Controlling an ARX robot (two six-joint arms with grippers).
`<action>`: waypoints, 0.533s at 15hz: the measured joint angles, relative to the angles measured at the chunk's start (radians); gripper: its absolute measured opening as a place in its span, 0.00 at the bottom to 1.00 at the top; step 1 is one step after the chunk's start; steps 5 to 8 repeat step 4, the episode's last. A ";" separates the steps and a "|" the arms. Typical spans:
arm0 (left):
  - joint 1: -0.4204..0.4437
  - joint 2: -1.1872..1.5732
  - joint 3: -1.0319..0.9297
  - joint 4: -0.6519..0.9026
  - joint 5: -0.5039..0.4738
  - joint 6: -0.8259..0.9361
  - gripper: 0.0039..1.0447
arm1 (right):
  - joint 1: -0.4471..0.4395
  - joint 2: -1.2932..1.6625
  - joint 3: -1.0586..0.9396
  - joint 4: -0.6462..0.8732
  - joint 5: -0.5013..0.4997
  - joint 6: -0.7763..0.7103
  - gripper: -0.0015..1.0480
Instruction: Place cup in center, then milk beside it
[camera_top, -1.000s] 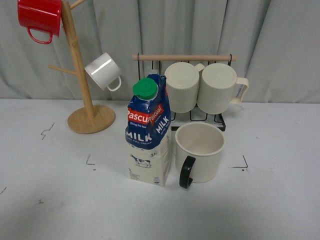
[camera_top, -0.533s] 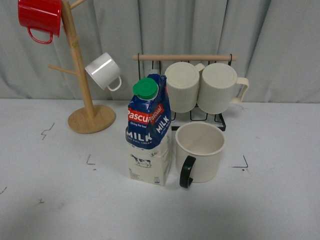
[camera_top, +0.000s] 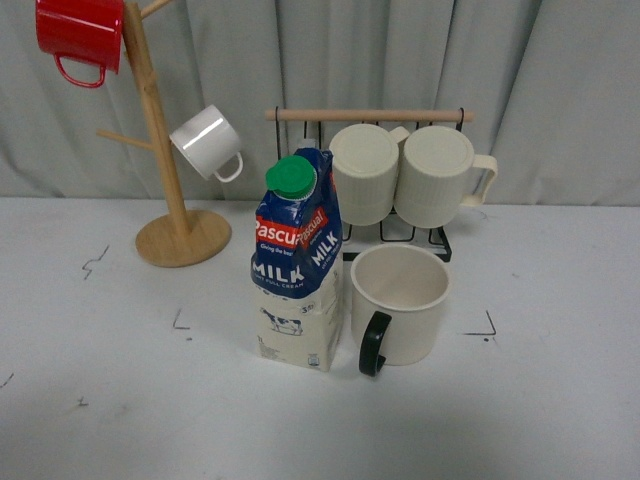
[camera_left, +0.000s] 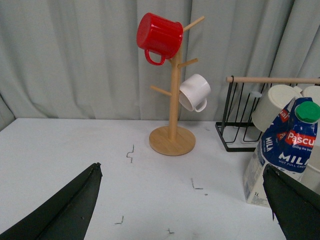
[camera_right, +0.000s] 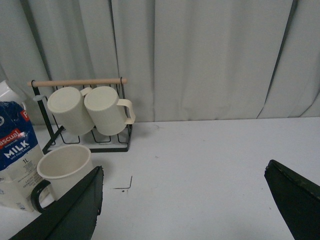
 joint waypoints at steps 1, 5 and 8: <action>0.000 0.000 0.000 0.000 0.000 0.000 0.94 | 0.000 0.000 0.000 0.000 0.000 0.000 0.94; 0.000 0.000 0.000 0.000 0.000 0.000 0.94 | 0.000 0.000 0.000 0.000 0.000 0.000 0.94; 0.000 0.000 0.000 0.000 0.000 0.000 0.94 | 0.000 0.000 0.000 0.000 0.000 0.000 0.94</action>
